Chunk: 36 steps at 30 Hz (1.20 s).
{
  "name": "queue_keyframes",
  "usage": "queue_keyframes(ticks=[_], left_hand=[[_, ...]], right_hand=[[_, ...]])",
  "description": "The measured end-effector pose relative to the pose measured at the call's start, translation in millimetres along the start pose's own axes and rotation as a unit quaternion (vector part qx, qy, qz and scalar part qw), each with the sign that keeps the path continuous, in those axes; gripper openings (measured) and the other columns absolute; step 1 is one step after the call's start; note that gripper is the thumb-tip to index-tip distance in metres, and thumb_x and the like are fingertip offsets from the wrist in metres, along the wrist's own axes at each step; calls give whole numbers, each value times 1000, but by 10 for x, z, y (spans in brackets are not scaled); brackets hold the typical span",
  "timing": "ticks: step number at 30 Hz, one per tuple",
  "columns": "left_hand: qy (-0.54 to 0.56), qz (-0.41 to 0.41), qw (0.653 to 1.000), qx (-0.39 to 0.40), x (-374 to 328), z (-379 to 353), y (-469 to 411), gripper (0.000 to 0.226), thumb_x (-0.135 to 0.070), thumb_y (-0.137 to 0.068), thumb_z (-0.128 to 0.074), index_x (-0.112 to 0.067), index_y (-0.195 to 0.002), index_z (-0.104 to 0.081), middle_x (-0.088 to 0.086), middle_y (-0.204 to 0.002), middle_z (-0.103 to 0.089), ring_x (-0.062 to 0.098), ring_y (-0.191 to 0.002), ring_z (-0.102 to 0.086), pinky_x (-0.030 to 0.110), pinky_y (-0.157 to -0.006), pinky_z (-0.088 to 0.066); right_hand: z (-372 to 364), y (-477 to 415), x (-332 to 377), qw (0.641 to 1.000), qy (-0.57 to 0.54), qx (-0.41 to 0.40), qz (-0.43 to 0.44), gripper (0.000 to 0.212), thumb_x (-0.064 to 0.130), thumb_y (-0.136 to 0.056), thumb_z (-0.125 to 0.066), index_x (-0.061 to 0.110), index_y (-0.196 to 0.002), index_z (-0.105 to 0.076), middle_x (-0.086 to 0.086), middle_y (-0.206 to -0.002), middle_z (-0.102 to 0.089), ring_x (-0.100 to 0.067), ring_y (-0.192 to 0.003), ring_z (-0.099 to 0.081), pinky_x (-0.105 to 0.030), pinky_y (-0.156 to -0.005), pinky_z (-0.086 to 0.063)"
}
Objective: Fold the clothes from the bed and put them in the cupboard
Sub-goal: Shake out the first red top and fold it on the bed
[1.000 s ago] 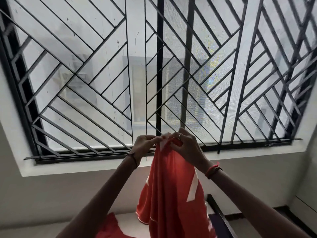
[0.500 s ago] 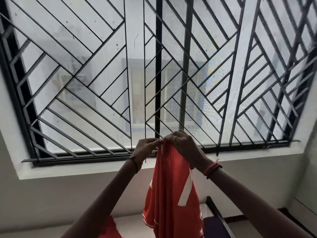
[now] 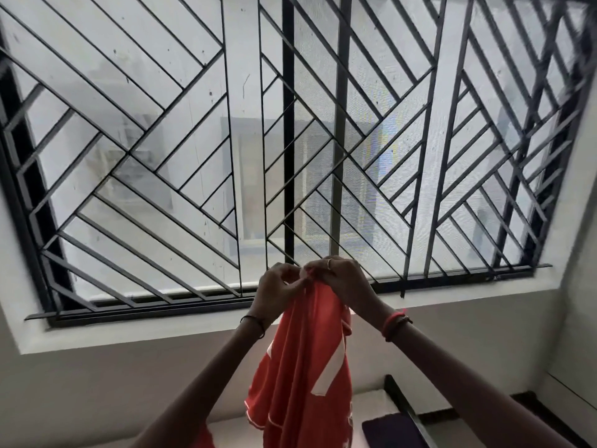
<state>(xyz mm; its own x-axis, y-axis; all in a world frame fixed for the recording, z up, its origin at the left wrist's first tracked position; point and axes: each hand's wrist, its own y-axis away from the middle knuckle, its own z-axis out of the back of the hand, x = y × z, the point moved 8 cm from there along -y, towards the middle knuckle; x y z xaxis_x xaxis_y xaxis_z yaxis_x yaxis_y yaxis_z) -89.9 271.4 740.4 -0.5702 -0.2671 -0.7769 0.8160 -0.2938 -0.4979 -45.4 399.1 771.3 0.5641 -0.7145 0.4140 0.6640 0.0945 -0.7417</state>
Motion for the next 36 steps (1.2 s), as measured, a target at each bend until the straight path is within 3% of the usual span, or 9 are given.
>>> queue_keyframes(ticks=[5,10,15,19,22,26,29,32,36], left_hand=[[-167,-112,978,-54,-174,117,58,35,-52,-80,-58,-19,-82,-69,-14,-79,-55,8,-75,-59,31,-77,-45],[-206,-103,968,-95,-226,163,90,49,-63,-77,-38,-24,-83,-67,-12,-82,-56,12,-80,-60,41,-84,-43],[-153,-65,982,-92,-122,198,78,46,-63,-76,-43,-27,-85,-69,-11,-84,-60,11,-81,-63,45,-85,-46],[-116,-43,987,-102,-56,210,61,15,-36,-84,-67,-22,-86,-72,-11,-85,-63,9,-77,-63,39,-83,-48],[-93,-20,991,-92,21,209,48,10,-28,-85,-68,-20,-89,-73,-9,-90,-66,8,-76,-63,33,-81,-49],[-62,0,996,-58,110,189,5,20,-41,-78,-67,-27,-92,-73,-11,-87,-62,13,-81,-63,29,-78,-47],[1,44,998,-37,240,162,-61,15,-22,-83,-70,-15,-96,-73,1,-93,-56,17,-89,-57,26,-81,-48],[71,99,993,-3,371,84,-71,21,-17,-86,-67,3,-89,-72,10,-93,-60,19,-89,-56,30,-79,-47],[190,169,967,17,455,-33,81,21,-17,-90,-61,1,-96,-70,10,-92,-66,15,-85,-59,18,-72,-48]], right_hand=[[-68,-18,-119,996,-46,26,-65,21,1,-83,-60,10,-95,-75,0,-94,-74,4,-90,-64,-11,-85,-45],[-53,-63,-88,995,-39,21,-86,17,4,-83,-67,11,-95,-76,-1,-94,-75,13,-85,-60,-7,-80,-42],[-53,-78,-37,994,-1,48,-98,20,8,-82,-68,13,-100,-75,0,-94,-74,6,-82,-58,-4,-73,-39],[-77,-83,-31,994,1,49,-100,18,7,-79,-70,11,-95,-76,1,-87,-73,12,-73,-57,-2,-67,-38],[-111,-77,-67,993,-12,55,-106,14,7,-78,-71,11,-91,-76,3,-79,-71,19,-63,-56,-4,-66,-40],[-132,-48,-174,979,-101,60,-166,14,3,-83,-65,8,-92,-74,5,-78,-67,11,-64,-57,-11,-70,-45],[-246,54,-279,934,-236,106,-246,10,9,-88,-64,10,-92,-73,5,-79,-70,1,-73,-62,-15,-73,-48],[-306,150,-330,913,-274,80,-290,3,14,-83,-70,15,-81,-72,9,-68,-69,-1,-65,-62,-14,-63,-47],[-297,287,-391,910,-233,34,-342,20,21,-78,-77,10,-73,-61,8,-55,-60,-1,-50,-54,-11,-44,-39]])
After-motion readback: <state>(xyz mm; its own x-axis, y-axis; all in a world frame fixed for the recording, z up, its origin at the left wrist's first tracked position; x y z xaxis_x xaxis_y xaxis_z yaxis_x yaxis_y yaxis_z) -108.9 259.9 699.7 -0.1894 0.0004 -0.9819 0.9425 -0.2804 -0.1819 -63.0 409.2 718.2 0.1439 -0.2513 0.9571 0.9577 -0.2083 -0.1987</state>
